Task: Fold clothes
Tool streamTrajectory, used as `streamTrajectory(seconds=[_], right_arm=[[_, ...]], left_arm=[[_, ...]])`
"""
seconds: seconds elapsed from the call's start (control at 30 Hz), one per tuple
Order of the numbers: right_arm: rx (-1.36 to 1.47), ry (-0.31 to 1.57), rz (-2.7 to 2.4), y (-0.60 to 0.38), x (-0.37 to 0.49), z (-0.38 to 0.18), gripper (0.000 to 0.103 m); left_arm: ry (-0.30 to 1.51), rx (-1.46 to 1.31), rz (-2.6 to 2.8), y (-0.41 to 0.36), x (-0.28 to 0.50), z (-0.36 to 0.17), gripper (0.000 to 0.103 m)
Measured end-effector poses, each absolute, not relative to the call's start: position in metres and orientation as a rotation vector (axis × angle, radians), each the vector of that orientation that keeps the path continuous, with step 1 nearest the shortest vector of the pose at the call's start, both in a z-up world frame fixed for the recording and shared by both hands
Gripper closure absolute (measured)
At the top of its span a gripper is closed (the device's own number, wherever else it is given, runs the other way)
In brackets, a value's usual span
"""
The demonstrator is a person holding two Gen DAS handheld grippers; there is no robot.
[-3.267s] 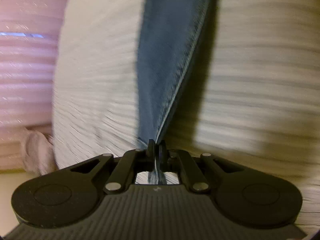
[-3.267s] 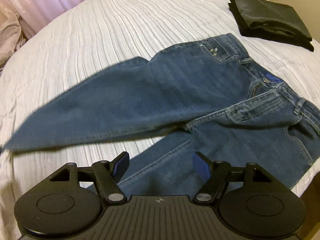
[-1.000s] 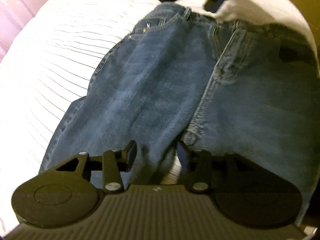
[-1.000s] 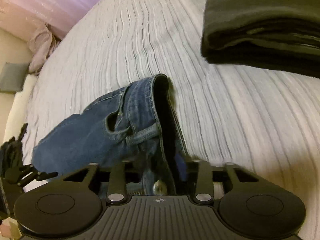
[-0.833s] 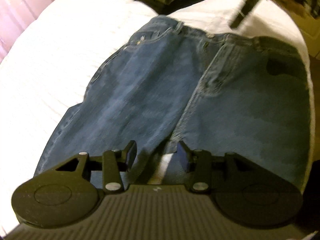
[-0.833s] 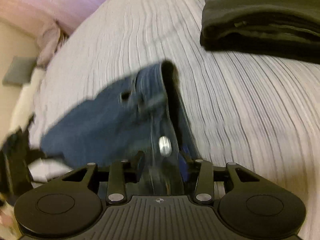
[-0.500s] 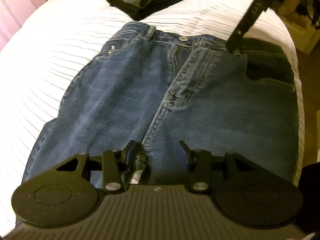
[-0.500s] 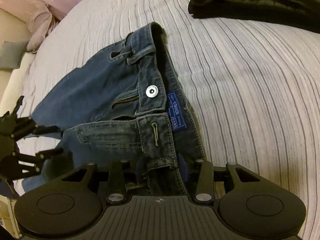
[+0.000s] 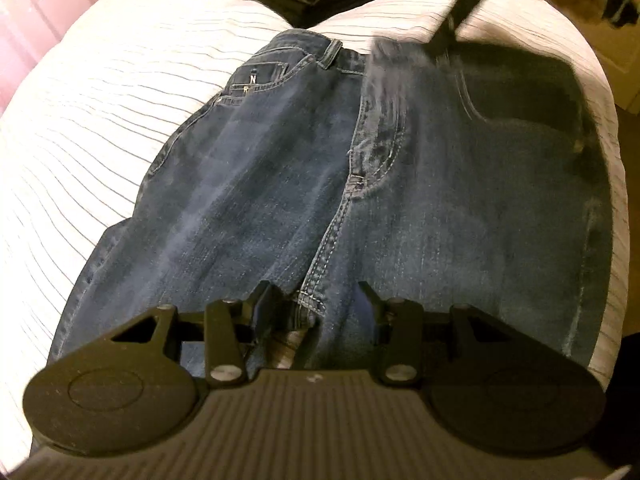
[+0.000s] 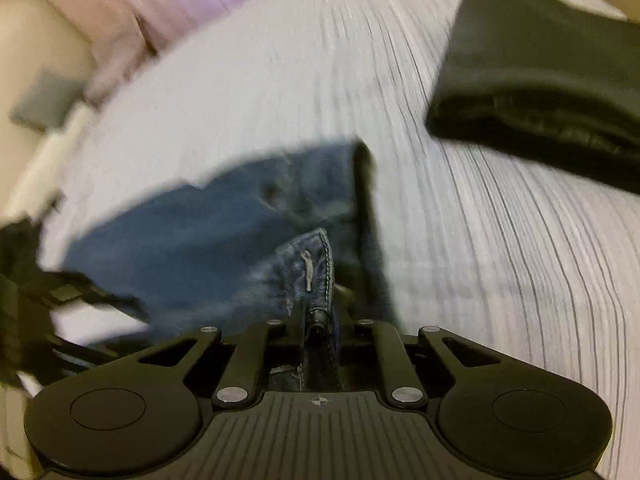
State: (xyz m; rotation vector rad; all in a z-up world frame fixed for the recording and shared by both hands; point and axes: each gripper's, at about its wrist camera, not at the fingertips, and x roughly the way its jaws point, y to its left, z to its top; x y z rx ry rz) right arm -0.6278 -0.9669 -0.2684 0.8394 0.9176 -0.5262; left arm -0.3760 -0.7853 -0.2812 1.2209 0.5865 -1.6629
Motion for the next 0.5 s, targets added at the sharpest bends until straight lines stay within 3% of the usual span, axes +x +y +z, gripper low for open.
streamTrajectory(seconds=[0.13,0.2,0.23,0.27,0.5], right_arm=[[0.935,0.898,-0.567,-0.967,-0.640,-0.280,0.091],[0.946,0.886,-0.594,-0.963,-0.644,-0.275,0.075],[0.933,0.884,-0.617,-0.960,-0.646,-0.271,0.061],[0.923,0.874,-0.631,-0.958,-0.648,-0.264,0.058],[0.864,0.809,-0.645,-0.912,-0.652,-0.224,0.058]], left_arm=[[0.609,1.222,-1.634,-0.773,-0.368,-0.279,0.063],[0.626,1.225,-1.607,-0.764,-0.360,-0.278,0.063],[0.637,1.227,-1.590,-0.758,-0.356,-0.277,0.063],[0.647,1.229,-1.573,-0.751,-0.351,-0.276,0.063],[0.776,1.224,-1.367,-0.683,-0.307,-0.265,0.063]])
